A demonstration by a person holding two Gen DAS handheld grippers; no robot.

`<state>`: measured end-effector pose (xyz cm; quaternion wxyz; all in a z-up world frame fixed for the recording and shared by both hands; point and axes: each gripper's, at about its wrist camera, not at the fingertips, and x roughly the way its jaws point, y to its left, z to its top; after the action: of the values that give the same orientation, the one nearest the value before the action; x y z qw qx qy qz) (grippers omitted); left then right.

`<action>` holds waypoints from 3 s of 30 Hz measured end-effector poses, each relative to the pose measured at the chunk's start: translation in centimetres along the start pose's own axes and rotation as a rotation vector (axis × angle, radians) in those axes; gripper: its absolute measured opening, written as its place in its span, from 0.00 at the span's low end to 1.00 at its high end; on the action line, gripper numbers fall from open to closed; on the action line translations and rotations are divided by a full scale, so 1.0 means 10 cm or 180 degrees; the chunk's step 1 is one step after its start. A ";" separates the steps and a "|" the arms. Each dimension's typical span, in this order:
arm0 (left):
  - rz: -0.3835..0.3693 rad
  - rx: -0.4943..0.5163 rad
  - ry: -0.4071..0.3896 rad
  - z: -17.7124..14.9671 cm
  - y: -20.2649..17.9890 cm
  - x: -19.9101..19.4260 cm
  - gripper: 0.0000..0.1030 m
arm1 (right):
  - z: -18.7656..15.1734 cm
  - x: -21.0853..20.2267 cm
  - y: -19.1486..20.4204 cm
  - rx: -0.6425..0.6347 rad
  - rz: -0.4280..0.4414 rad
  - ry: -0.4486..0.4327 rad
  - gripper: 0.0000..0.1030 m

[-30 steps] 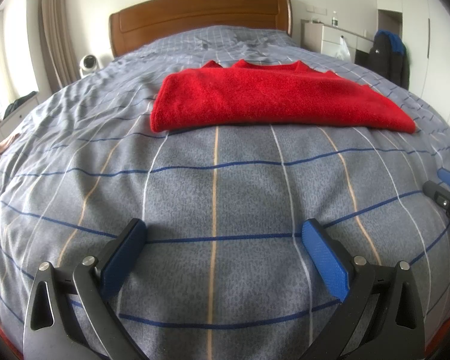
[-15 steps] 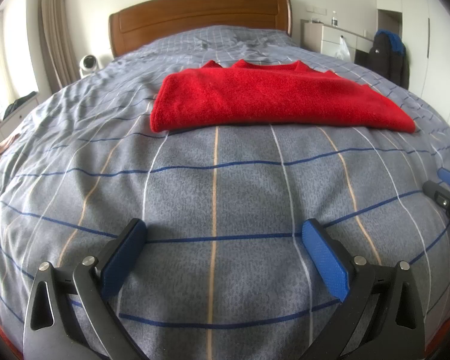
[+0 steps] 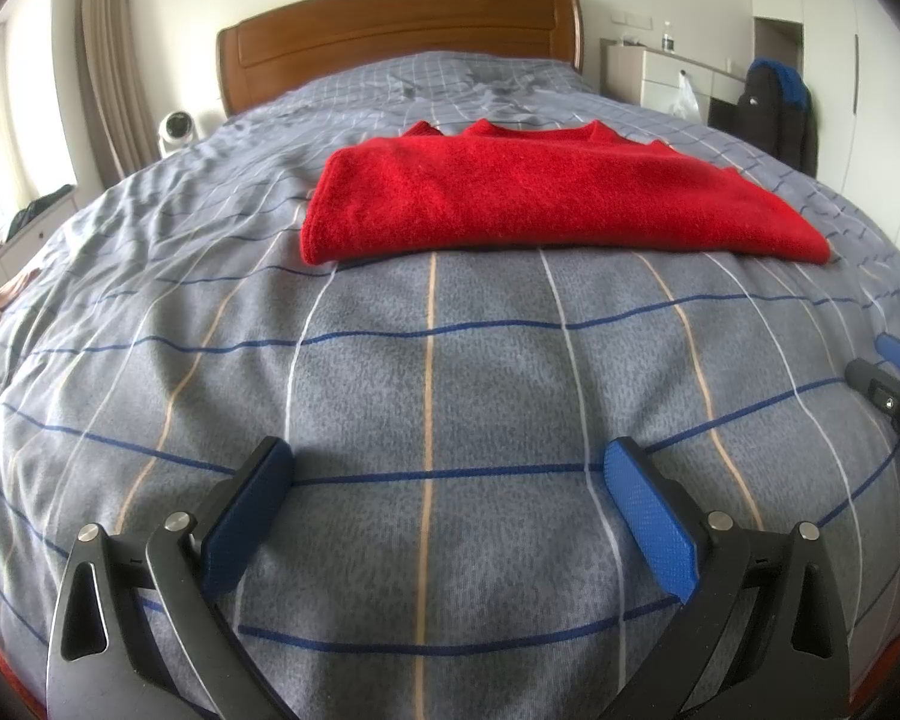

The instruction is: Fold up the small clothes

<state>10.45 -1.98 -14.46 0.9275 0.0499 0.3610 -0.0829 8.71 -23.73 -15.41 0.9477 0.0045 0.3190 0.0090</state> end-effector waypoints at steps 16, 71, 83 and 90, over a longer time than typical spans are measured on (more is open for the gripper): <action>-0.0021 0.0108 0.0149 0.08 0.03 -0.10 0.99 | 0.00 0.00 0.00 -0.0003 0.0002 0.0002 0.84; 0.0093 -0.1774 0.0153 0.02 2.03 -0.20 0.99 | 2.39 1.08 1.39 0.0087 0.1396 0.0897 0.37; 0.0137 -0.1591 0.0193 -0.01 1.94 -0.22 0.99 | 1.38 0.87 2.29 -0.1371 0.1555 0.1155 0.20; 0.0143 -0.1526 0.0228 0.03 1.86 -0.17 0.99 | 1.69 0.47 1.29 -0.0576 0.1144 0.0682 0.21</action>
<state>12.91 16.45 -12.47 0.9011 -0.1607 0.4018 0.0275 22.52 -10.80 -4.63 0.8881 -0.0248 0.4098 0.2067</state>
